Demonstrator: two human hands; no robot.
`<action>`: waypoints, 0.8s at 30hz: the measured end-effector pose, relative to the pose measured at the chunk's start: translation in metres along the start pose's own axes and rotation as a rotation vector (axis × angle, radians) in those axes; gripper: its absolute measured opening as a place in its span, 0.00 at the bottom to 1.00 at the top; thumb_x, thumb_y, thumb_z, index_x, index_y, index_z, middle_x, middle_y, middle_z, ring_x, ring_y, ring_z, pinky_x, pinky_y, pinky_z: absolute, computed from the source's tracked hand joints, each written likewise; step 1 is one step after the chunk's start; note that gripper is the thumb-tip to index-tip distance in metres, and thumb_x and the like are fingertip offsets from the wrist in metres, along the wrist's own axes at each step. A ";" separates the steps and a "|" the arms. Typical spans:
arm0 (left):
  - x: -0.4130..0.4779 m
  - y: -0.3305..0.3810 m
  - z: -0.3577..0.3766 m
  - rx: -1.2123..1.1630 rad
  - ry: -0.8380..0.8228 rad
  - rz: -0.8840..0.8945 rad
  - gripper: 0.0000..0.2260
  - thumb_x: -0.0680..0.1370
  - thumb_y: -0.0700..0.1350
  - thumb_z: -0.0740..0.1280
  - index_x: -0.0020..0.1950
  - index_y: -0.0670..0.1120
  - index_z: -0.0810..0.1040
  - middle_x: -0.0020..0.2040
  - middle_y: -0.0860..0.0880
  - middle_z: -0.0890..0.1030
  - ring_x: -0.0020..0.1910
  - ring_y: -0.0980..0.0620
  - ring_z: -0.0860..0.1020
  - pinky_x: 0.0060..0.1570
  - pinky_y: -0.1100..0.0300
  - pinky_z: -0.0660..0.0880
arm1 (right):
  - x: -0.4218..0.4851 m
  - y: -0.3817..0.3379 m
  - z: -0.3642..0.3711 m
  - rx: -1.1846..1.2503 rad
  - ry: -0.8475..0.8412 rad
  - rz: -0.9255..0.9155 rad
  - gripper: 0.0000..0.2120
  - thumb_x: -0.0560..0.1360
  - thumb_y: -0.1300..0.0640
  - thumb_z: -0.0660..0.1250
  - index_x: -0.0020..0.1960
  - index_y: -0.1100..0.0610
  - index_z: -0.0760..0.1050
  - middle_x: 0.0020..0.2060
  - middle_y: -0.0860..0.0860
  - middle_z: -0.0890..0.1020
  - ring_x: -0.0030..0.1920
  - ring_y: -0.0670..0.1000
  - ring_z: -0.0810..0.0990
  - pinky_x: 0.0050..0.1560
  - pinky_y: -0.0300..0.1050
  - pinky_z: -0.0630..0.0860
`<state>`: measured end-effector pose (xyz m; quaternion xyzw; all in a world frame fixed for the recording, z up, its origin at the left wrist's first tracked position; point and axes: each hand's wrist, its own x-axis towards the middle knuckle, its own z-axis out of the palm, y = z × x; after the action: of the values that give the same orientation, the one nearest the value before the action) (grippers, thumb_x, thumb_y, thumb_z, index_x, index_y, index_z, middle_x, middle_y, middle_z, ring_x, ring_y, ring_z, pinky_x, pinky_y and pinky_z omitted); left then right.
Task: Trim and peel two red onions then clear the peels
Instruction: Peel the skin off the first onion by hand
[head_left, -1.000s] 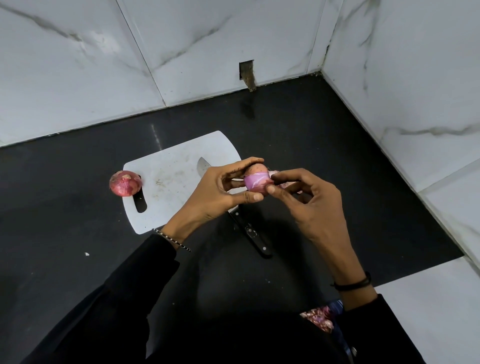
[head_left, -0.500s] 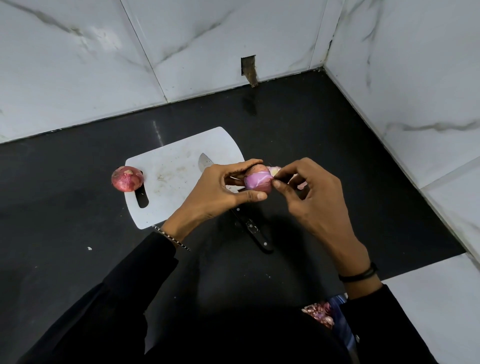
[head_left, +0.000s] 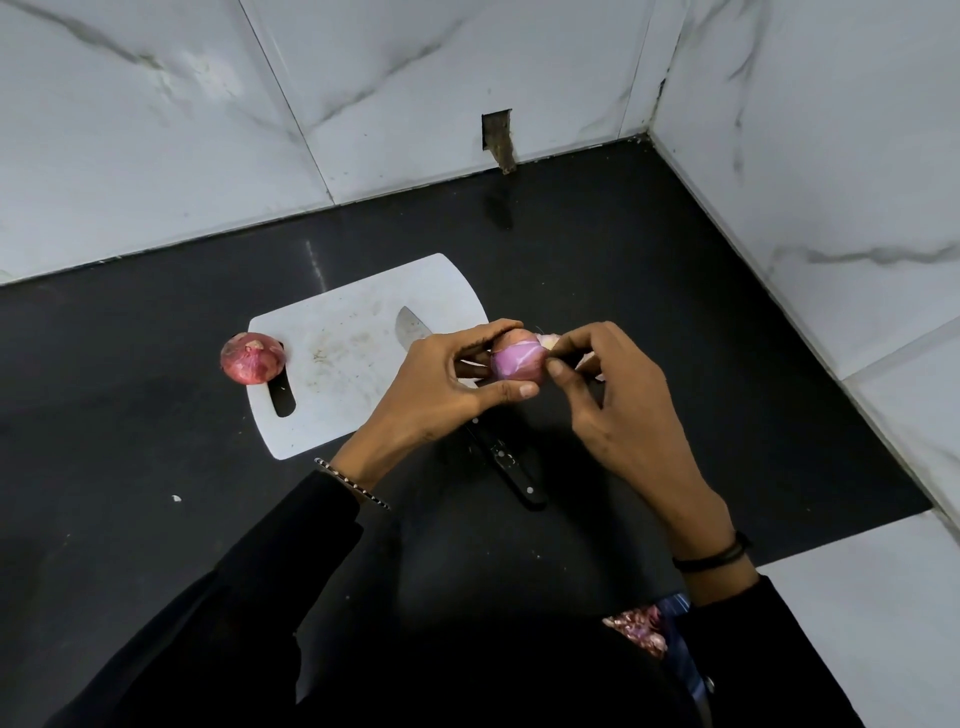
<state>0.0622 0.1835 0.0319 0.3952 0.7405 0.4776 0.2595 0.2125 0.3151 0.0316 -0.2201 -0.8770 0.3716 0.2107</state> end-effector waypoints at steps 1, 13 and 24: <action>0.000 -0.002 0.000 -0.015 0.001 -0.001 0.29 0.69 0.48 0.80 0.69 0.48 0.78 0.59 0.53 0.84 0.58 0.56 0.82 0.60 0.57 0.79 | 0.000 0.000 -0.002 0.030 0.021 0.019 0.06 0.78 0.56 0.68 0.54 0.52 0.75 0.49 0.40 0.76 0.48 0.43 0.77 0.46 0.32 0.73; 0.002 -0.009 0.001 -0.202 0.044 0.022 0.30 0.68 0.33 0.79 0.68 0.41 0.75 0.64 0.45 0.80 0.65 0.46 0.79 0.64 0.46 0.77 | -0.006 -0.006 -0.009 0.316 0.009 0.166 0.10 0.74 0.50 0.75 0.54 0.45 0.81 0.49 0.39 0.83 0.48 0.45 0.82 0.49 0.35 0.78; 0.001 -0.009 0.003 -0.149 0.072 0.047 0.29 0.69 0.36 0.79 0.68 0.42 0.76 0.64 0.47 0.80 0.65 0.48 0.78 0.65 0.49 0.76 | -0.012 -0.017 0.000 0.191 0.214 0.064 0.12 0.72 0.56 0.76 0.55 0.50 0.84 0.47 0.38 0.84 0.50 0.38 0.82 0.52 0.29 0.75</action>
<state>0.0610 0.1836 0.0223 0.3746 0.7022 0.5514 0.2502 0.2186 0.2979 0.0412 -0.2653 -0.8026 0.4343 0.3112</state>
